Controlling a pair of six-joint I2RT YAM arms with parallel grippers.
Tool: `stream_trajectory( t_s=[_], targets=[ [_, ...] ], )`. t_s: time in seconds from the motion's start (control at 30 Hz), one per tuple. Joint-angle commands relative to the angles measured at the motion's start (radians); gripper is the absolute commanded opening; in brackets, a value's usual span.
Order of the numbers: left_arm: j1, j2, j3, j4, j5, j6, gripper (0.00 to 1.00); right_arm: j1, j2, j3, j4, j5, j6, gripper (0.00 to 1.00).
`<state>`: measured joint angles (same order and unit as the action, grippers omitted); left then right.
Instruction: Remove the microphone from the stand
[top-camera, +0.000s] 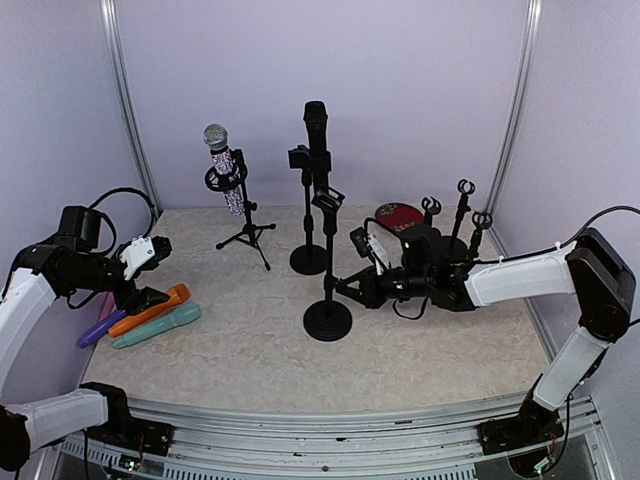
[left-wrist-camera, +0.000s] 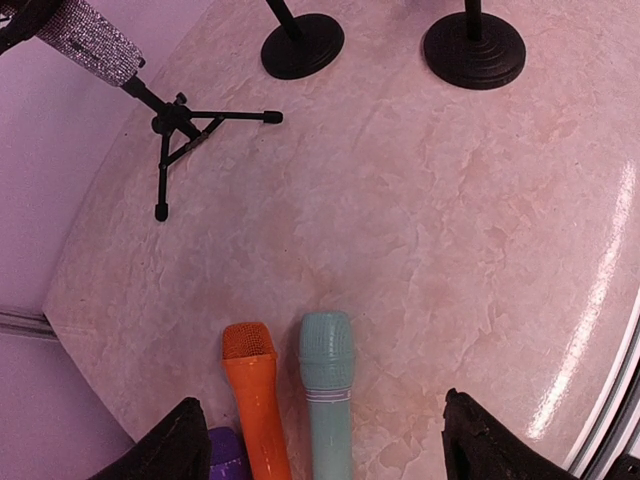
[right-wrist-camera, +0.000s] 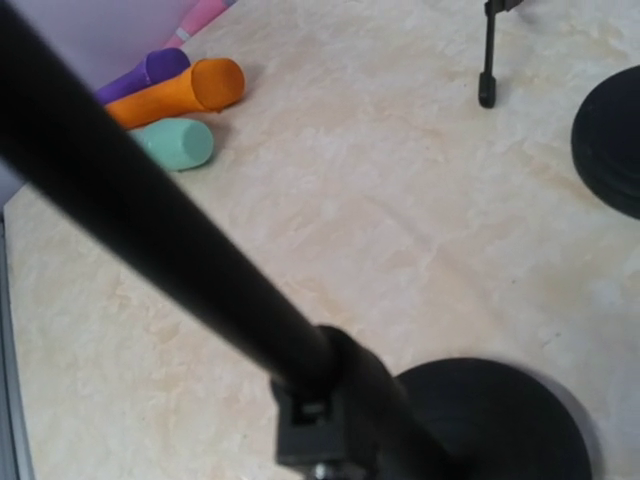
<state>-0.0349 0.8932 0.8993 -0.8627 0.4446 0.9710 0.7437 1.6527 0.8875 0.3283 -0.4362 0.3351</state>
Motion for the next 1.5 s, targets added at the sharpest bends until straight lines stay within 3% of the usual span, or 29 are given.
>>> stream_trajectory(
  t_s=[0.0, 0.17, 0.57, 0.83, 0.97, 1.13, 1.17, 1.23, 1.47],
  targets=[
    [-0.005, 0.007, 0.022, -0.006, 0.006, -0.007, 0.78, -0.004, -0.037, -0.029, 0.034, 0.063, -0.039, 0.00],
    [-0.004, 0.009, 0.020, -0.004, 0.008, -0.008, 0.78, 0.010, -0.059, -0.066, 0.039, 0.132, -0.097, 0.00],
    [-0.005, 0.010, 0.018, -0.003, 0.007, -0.008, 0.78, 0.170, -0.068, -0.070, 0.000, 0.482, -0.327, 0.00],
    [-0.005, 0.004, 0.016, -0.002, 0.002, -0.006, 0.78, 0.321, 0.001, -0.087, 0.111, 0.884, -0.589, 0.03],
    [-0.005, 0.004, 0.015, -0.003, 0.000, -0.003, 0.78, 0.346, -0.003, -0.084, 0.164, 0.996, -0.663, 0.22],
    [-0.003, 0.001, 0.016, -0.004, 0.002, -0.006, 0.78, 0.348, -0.108, -0.098, 0.230, 1.014, -0.721, 0.56],
    [-0.002, 0.001, 0.016, -0.004, 0.003, -0.006, 0.78, 0.347, -0.131, -0.104, 0.241, 1.008, -0.731, 0.65],
    [-0.003, 0.000, 0.014, -0.004, 0.003, -0.005, 0.78, 0.346, -0.190, -0.116, 0.252, 0.974, -0.738, 0.97],
    [-0.002, 0.004, 0.012, 0.000, 0.016, -0.008, 0.78, 0.319, -0.290, -0.070, 0.212, 0.816, -0.661, 0.98]
  ],
)
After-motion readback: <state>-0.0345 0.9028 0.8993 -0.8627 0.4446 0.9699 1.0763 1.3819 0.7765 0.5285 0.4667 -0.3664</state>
